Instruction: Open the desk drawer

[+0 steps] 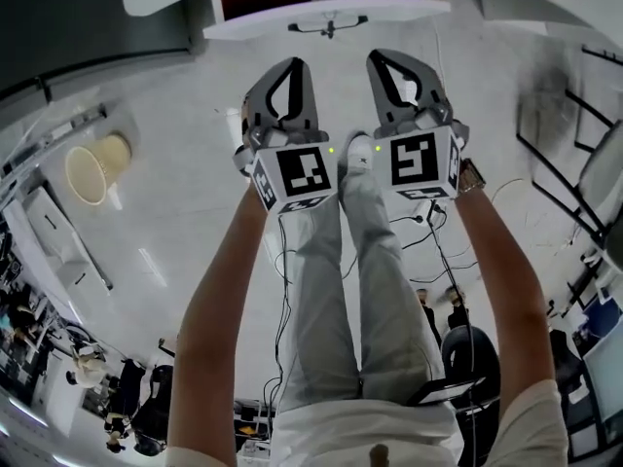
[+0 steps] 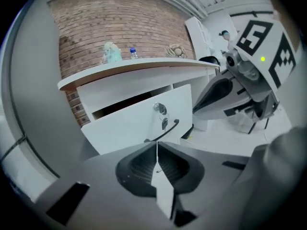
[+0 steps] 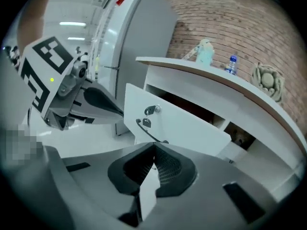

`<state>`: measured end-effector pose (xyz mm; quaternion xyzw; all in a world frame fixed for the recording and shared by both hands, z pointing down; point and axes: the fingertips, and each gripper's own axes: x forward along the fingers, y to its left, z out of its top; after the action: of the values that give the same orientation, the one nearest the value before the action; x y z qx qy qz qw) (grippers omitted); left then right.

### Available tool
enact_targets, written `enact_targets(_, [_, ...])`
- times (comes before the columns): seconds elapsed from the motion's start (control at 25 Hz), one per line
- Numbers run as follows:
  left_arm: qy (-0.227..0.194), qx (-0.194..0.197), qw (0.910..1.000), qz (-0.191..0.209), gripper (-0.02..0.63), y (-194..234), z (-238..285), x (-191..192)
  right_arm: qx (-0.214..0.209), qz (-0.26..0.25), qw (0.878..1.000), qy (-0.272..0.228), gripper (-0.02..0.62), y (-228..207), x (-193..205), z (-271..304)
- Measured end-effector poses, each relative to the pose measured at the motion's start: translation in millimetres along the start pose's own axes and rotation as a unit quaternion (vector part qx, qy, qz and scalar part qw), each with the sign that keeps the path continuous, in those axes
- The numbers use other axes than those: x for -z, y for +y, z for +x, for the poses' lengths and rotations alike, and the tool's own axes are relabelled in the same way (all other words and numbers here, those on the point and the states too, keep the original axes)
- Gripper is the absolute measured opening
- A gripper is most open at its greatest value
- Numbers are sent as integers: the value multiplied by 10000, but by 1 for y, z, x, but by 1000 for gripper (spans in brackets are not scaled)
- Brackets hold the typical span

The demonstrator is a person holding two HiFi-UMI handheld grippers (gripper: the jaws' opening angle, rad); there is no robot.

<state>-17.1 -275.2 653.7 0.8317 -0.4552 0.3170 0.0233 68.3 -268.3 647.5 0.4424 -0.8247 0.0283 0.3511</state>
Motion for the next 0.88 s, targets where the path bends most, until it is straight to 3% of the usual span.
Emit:
enact_targets(0.16, [-260,215,9941,-1036,8,-3,-20,-3,-117,1017,9946,-179,26,3,-2,-19])
enact_targets(0.28, [-398,315,9872,-1510,8,-4,-38,-9,-134,1724,9843,-355,26,1,-9,-34])
enact_targets(0.4, [-493,471,9843,-1627,8,-9,-55,-18,-103,2170,9744,-580,26,-4,-21,-55])
enact_targets(0.56, [-890,623,9808,-1621,8,-13,-82,-53,-34,2243,9717,-733,26,-15,-38,-88])
enact_targets(0.88, [-1539,539,9626,-2165,8,9,-153,-140,89,2581,9582,-1228,26,-41,-97,-169])
